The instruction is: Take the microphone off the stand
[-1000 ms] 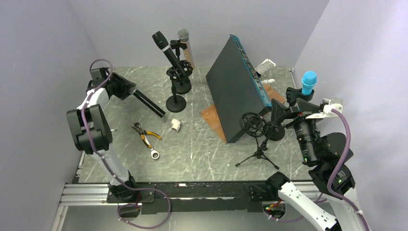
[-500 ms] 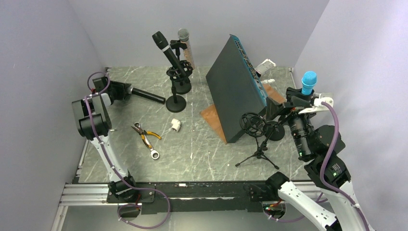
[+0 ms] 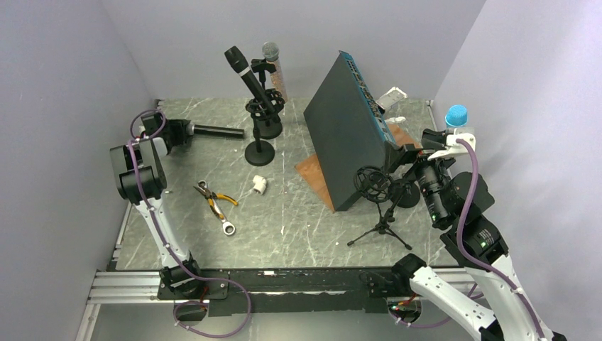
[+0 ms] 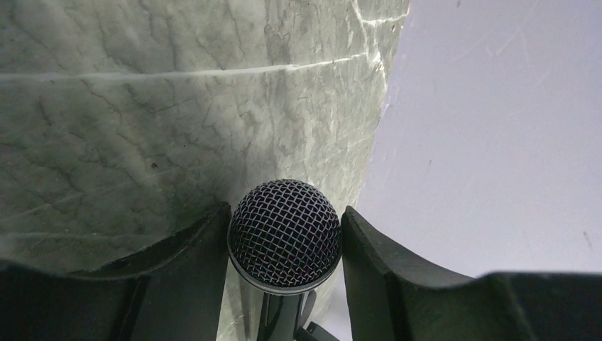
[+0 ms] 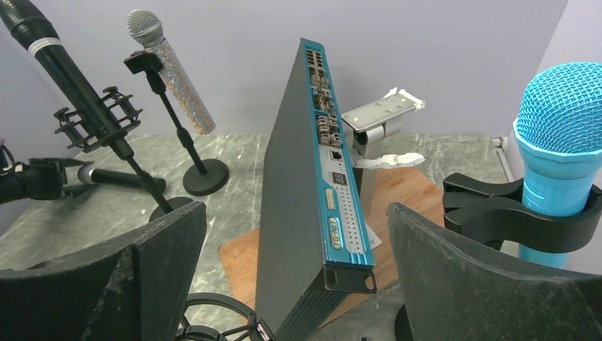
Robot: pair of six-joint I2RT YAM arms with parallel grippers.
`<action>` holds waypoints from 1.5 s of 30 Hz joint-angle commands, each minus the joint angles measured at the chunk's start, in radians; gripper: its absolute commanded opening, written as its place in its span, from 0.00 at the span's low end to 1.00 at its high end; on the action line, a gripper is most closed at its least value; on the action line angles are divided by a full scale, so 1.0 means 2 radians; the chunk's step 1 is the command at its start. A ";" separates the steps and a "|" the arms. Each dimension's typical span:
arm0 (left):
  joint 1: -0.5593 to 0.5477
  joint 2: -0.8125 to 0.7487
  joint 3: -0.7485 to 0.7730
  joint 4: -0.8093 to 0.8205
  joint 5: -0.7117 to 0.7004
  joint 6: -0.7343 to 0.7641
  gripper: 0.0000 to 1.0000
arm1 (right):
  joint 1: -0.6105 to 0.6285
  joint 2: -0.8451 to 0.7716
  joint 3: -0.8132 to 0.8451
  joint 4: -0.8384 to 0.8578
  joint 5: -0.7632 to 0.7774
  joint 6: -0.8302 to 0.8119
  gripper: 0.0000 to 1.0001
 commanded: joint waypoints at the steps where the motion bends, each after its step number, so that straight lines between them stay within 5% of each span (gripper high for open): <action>1: -0.005 0.006 0.000 -0.050 -0.038 -0.019 0.21 | 0.000 0.002 0.012 0.025 -0.010 -0.005 1.00; 5: -0.007 -0.011 -0.021 -0.035 -0.063 -0.001 0.46 | 0.001 0.004 0.018 0.019 -0.009 -0.005 1.00; 12: -0.007 -0.025 -0.027 -0.033 -0.070 0.033 0.65 | 0.000 -0.004 0.008 0.022 -0.009 0.000 1.00; 16: -0.008 -0.042 -0.050 -0.008 -0.071 0.038 0.88 | 0.000 -0.006 0.007 0.020 -0.012 0.003 1.00; 34: -0.004 -0.120 -0.101 0.034 -0.016 0.103 0.90 | 0.000 -0.014 0.013 -0.004 -0.022 0.031 1.00; 45: -0.017 -0.374 -0.283 0.150 0.103 0.105 0.90 | 0.001 0.028 0.034 -0.022 -0.002 0.044 1.00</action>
